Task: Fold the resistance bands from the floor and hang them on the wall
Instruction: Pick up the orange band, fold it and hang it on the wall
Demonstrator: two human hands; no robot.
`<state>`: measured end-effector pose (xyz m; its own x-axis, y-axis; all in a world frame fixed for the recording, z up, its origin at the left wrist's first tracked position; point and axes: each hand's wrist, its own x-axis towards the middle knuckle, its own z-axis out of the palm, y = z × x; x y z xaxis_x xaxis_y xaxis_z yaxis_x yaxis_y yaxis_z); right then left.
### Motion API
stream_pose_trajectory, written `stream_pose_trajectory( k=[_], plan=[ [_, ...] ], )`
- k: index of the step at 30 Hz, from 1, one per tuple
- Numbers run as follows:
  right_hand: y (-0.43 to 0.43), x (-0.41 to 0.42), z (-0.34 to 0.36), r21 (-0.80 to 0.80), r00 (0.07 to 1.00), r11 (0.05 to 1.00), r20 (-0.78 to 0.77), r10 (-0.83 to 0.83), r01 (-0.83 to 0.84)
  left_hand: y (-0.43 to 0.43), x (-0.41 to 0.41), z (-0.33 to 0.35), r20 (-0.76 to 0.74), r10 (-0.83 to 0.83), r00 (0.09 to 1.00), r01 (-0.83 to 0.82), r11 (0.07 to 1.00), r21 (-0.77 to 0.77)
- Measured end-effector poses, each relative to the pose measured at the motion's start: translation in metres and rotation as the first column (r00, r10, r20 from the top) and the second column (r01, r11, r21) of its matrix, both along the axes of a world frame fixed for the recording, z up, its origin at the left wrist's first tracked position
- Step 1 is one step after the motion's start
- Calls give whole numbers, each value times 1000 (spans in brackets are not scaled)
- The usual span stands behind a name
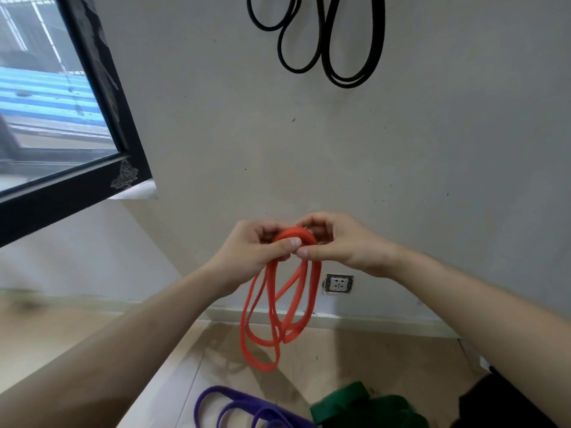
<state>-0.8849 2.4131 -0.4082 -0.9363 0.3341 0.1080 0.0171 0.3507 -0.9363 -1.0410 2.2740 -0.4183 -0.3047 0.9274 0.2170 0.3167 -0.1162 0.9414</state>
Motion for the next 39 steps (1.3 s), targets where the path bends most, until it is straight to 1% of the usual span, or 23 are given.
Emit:
stream_pose_trajectory(
  k=[3,5,6,10,12,14,16,18,21,24,27,30,32,37,39],
  plan=[
    [-8,-4,3,83,998,995,-42,-43,47,-4,-1,4,38,57,998,-58,998,22],
    [-9,-4,8,93,996,994,-64,-58,64,-7,-3,7,82,98,992,-100,995,26],
    [-9,-4,11,90,995,993,-82,-63,70,-8,-5,8,77,101,992,-103,995,15],
    [-8,-1,20,82,983,990,-152,-103,116,-12,-9,6,-54,46,997,-50,996,-80],
    [-5,2,25,81,975,985,-176,-136,152,-14,-11,6,-52,32,998,-36,997,-75],
    [-2,5,32,65,958,978,-223,-179,198,-14,-11,8,-15,29,999,-30,998,-51],
    [1,9,40,10,931,970,-286,-229,242,-13,-7,15,35,52,998,-52,999,4],
    [4,11,48,-22,902,958,-331,-277,287,-10,-2,26,97,94,991,-102,991,89],
    [5,11,66,3,872,938,-369,-321,347,0,5,50,219,160,962,-204,959,196],
    [2,14,96,66,850,916,-405,-338,396,10,7,82,321,165,933,-255,932,260],
    [0,20,133,199,833,881,-464,-301,429,17,6,122,342,178,923,-289,907,306],
    [0,24,172,374,814,784,-516,-269,496,25,7,167,311,180,933,-292,883,367],
    [1,25,199,452,799,714,-547,-251,534,29,9,197,283,190,940,-296,867,401],
    [5,20,260,500,752,643,-631,-188,580,36,2,264,245,179,953,-280,829,484],
    [6,10,281,520,728,602,-668,-156,606,38,-4,289,259,182,949,-296,801,520]
  ],
)
